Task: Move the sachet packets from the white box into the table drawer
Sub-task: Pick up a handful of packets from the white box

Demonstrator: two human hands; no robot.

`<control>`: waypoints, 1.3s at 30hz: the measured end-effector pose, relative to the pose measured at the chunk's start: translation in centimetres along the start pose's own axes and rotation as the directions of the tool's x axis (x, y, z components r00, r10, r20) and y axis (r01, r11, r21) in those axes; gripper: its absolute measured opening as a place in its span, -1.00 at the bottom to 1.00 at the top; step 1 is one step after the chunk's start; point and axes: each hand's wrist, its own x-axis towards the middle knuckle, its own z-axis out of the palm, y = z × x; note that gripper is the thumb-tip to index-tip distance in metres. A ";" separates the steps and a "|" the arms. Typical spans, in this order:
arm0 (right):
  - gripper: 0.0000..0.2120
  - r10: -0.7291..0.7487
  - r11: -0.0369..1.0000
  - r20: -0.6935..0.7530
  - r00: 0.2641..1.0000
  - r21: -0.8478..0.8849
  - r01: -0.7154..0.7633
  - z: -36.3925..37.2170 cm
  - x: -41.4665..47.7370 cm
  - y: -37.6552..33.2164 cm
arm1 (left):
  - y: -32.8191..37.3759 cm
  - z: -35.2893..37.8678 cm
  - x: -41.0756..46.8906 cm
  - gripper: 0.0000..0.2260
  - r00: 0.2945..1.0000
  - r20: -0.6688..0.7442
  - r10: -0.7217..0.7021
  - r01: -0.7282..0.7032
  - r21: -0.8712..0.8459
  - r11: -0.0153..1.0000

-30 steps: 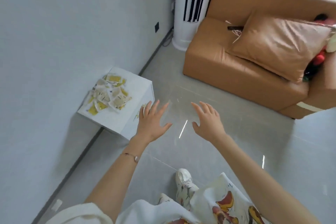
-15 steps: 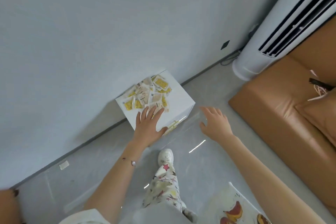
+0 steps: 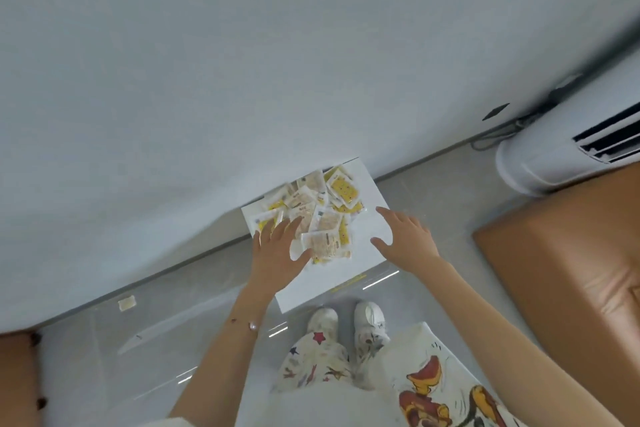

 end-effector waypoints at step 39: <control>-0.84 0.213 0.502 0.293 0.932 0.786 -0.362 25.5 20.8 4.6 | -4.8 25.8 15.1 -0.53 0.704 0.182 -0.687 0.483 -0.832 0.275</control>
